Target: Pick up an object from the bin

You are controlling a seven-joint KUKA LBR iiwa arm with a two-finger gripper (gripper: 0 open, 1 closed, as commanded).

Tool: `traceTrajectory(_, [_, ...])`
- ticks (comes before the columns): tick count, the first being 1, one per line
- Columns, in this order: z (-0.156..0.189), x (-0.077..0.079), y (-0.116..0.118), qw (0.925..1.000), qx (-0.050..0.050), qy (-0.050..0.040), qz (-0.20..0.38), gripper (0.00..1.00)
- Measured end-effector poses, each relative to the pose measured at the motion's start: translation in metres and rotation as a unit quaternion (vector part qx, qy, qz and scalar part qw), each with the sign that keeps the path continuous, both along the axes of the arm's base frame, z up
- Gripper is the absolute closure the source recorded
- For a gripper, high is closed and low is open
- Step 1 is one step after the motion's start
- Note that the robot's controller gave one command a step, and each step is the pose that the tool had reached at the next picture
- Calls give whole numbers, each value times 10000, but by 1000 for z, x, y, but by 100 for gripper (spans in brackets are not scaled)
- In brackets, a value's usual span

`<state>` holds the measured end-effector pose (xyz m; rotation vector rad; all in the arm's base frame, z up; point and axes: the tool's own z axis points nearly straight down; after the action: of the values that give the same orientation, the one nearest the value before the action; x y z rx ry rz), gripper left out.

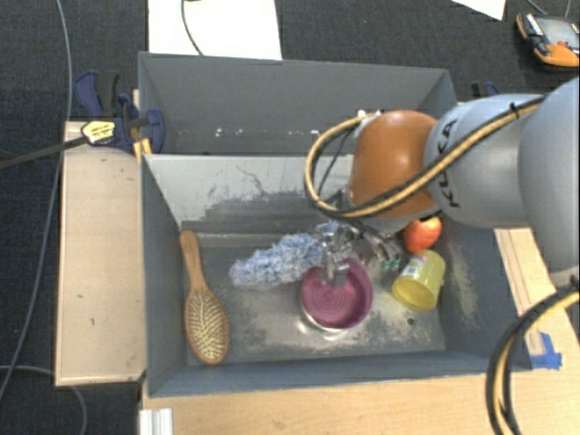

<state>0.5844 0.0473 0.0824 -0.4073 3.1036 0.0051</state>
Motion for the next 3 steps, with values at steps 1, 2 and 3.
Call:
traceTrajectory(1, [13,0,0,10000,1,-6,-1,100])
traceTrajectory(2, [25,0,0,10000,4,-15,-2,100])
traceTrajectory(3, [56,0,0,10000,2,-9,-5,100])
